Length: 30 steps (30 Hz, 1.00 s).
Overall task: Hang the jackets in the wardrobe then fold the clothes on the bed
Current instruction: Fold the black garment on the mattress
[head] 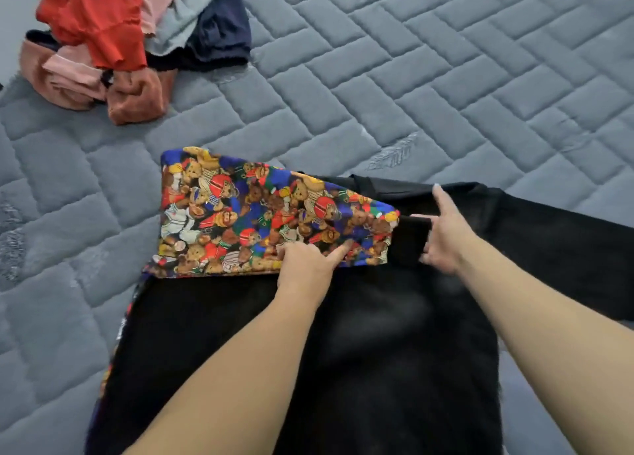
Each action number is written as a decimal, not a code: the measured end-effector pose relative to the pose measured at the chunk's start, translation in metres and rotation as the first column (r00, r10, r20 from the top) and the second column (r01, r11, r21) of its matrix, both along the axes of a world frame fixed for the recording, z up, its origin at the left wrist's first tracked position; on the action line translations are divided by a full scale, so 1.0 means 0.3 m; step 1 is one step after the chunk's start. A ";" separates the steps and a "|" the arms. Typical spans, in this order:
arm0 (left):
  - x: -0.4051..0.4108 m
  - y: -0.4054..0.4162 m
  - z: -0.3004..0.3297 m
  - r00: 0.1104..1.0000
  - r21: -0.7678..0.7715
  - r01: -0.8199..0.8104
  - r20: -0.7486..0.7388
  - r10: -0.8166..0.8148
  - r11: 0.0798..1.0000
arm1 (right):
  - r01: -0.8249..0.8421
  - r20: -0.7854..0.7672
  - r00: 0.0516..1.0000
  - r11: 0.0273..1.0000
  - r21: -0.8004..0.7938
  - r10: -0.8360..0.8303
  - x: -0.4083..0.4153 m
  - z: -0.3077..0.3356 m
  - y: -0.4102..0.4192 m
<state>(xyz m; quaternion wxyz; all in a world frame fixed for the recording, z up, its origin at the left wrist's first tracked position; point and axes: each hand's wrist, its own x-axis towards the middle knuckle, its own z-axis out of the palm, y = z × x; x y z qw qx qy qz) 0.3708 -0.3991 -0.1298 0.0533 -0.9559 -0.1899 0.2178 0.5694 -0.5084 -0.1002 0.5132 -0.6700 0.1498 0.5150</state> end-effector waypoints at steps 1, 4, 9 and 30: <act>0.015 -0.001 0.008 1.000 0.000 -0.003 0.020 0.003 1.000 | -0.069 0.010 0.998 0.998 -0.001 0.069 -0.007 0.004 0.009; 0.071 0.006 0.036 0.999 -0.074 0.022 0.050 -0.019 0.997 | -0.230 0.219 0.942 0.965 -0.127 0.254 -0.018 0.000 0.036; 0.115 0.038 0.066 0.996 -0.224 0.072 0.065 -0.059 0.972 | 0.022 0.631 0.753 0.952 -0.304 0.184 0.096 0.002 0.014; -0.044 0.766 -0.002 0.762 -0.220 -0.433 0.429 0.485 0.874 | -0.222 0.595 -0.102 0.565 -0.795 0.797 -0.168 -0.361 0.303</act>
